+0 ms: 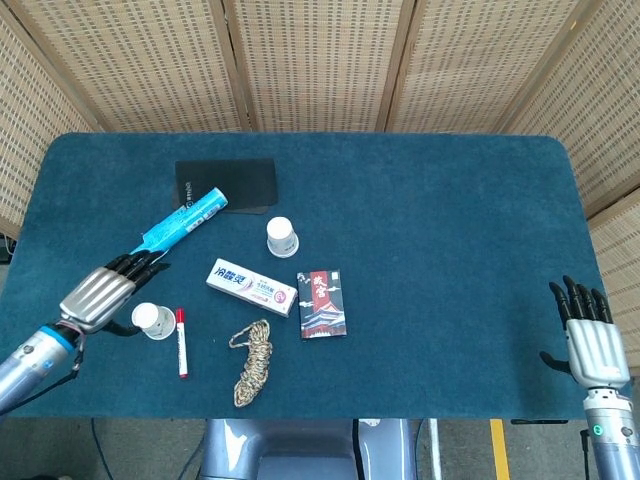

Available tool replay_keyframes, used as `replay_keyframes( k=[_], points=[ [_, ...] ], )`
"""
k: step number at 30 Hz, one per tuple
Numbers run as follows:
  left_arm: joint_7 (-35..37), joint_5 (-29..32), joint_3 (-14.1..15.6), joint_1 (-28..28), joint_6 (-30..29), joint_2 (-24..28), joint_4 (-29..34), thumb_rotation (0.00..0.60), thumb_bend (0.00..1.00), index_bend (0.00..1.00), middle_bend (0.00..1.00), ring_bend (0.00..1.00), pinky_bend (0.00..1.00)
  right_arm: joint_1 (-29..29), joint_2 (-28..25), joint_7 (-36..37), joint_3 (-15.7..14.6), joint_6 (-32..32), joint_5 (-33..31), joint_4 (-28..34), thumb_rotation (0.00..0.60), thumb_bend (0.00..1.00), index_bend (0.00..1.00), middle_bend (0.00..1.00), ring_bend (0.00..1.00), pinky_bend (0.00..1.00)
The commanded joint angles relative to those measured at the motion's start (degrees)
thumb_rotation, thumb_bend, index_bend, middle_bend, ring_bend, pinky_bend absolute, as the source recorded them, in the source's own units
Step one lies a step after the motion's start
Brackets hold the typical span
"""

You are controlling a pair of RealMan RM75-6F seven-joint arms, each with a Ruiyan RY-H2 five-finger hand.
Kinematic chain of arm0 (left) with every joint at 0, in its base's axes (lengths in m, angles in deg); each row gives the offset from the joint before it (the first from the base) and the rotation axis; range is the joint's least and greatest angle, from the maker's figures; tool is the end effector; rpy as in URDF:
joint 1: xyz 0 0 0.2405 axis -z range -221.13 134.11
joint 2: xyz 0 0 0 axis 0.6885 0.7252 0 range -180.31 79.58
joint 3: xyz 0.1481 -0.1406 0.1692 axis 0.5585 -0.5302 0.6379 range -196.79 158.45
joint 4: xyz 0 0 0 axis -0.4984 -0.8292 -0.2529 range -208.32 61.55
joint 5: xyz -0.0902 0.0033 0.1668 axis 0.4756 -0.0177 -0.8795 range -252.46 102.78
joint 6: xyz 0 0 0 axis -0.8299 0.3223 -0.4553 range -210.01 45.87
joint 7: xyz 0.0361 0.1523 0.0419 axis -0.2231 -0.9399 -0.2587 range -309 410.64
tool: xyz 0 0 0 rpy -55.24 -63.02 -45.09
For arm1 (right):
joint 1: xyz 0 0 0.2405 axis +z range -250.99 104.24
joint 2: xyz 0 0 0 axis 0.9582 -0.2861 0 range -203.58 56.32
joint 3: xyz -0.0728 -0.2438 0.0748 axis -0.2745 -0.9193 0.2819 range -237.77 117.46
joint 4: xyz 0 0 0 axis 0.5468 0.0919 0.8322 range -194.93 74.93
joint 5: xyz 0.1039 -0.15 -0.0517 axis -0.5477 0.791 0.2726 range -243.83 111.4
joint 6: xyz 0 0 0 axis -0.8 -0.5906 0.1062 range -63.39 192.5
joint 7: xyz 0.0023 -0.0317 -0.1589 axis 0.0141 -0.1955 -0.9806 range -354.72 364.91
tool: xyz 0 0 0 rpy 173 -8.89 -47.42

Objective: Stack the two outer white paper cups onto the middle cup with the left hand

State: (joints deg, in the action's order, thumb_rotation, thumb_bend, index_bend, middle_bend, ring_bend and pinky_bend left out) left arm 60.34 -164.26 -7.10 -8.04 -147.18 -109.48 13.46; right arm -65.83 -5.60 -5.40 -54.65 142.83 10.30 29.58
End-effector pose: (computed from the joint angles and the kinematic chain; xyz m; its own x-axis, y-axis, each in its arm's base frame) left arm -0.2623 0.2973 0.1424 0.5931 0.3054 0.7450 0.7823 -0.4374 -0.4435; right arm -0.3329 -0.2205 0.1628 0.5087 -0.0774 0.8574 -0.8518 0.0993 0.5144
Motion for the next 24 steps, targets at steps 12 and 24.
replay_keyframes(
  k=[12,24],
  points=[
    [9.61,-4.95,-0.15,-3.5,-0.07,-10.55,-15.02,0.6,0.0,0.22,0.17,0.17,0.22,-0.04,0.3,-0.49,-0.39,0.22,0.62,0.07,0.6,0.0,0.0,0.0,0.0,0.0],
    [9.12,-4.5,-2.24,-4.2,0.95,-14.52,-19.82,0.6,0.0,0.37,0.28,0.27,0.31,-0.05,0.21,-0.1,-0.21,0.02,0.16,-0.25,0.6,0.0,0.0,0.0,0.0,0.0]
  ],
)
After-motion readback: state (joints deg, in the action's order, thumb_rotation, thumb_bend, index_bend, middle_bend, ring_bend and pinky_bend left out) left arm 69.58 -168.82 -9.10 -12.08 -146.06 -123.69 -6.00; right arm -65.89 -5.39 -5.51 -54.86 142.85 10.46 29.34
